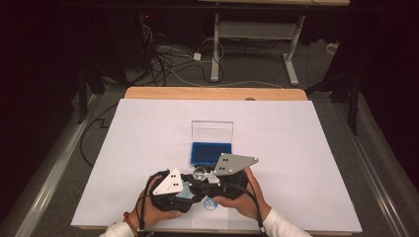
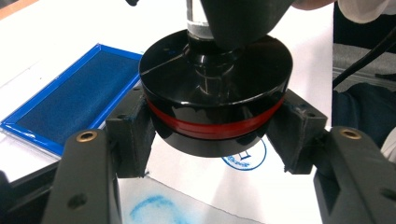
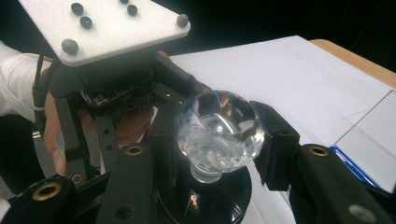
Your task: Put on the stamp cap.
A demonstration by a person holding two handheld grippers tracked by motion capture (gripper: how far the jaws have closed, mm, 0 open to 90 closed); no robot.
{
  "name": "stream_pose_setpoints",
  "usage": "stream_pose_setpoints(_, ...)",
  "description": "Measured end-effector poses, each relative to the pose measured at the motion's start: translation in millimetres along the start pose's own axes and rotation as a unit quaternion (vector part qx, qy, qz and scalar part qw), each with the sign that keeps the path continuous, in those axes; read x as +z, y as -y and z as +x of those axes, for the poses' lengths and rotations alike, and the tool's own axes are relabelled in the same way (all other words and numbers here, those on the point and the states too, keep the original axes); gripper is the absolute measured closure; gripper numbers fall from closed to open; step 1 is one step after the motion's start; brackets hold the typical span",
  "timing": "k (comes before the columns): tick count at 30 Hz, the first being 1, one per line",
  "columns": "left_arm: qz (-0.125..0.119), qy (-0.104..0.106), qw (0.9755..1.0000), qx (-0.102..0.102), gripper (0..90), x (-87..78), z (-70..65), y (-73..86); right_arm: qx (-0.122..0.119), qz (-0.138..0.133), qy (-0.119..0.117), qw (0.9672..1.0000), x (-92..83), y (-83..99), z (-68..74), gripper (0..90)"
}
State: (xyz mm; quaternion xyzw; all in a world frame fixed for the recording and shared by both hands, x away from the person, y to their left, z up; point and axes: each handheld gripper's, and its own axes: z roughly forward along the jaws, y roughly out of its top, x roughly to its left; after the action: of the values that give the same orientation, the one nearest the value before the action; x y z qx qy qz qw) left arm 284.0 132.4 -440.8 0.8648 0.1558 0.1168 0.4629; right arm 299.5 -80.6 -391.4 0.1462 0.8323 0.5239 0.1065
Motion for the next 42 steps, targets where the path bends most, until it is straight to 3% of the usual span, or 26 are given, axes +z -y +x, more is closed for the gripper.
stream_pose_setpoints(7, 0.014, -0.014, 0.9996, 0.019, 36.1, 1.5, -2.2, 0.7, 0.002, 0.015, -0.001, 0.9999, 0.0, 1.3, 0.1, 56.8)
stream_pose_setpoints(20, 0.017, -0.009, 0.9997, 0.016, 36.1, 3.0, -2.1, 1.6, -0.019, 0.023, 0.015, 0.9994, 2.7, 4.8, 4.2, 56.8)
stream_pose_setpoints(31, 0.017, -0.010, 0.9996, 0.020, 36.0, 1.9, -2.3, 2.6, 0.008, 0.012, 0.000, 0.9999, 2.1, 8.8, -0.8, 56.8)
stream_pose_setpoints(32, 0.009, 0.000, 0.9996, 0.028, 36.0, 3.3, -1.3, 2.2, 0.012, 0.011, -0.003, 0.9999, 1.9, 9.4, -2.3, 56.8)
stream_pose_setpoints(33, 0.016, -0.011, 0.9996, 0.020, 36.0, 1.6, -1.8, 2.8, 0.019, 0.009, -0.006, 0.9998, 1.8, 10.3, -3.8, 56.7)
stream_pose_setpoints(35, 0.015, -0.011, 0.9996, 0.021, 36.0, 1.4, -1.4, 2.9, 0.030, 0.007, -0.011, 0.9995, 1.1, 11.4, -6.5, 56.7)
stream_pose_setpoints(42, 0.020, -0.014, 0.9992, 0.031, 36.0, 1.1, -1.3, 3.3, 0.038, 0.008, -0.013, 0.9992, 1.1, 11.5, -6.9, 56.7)
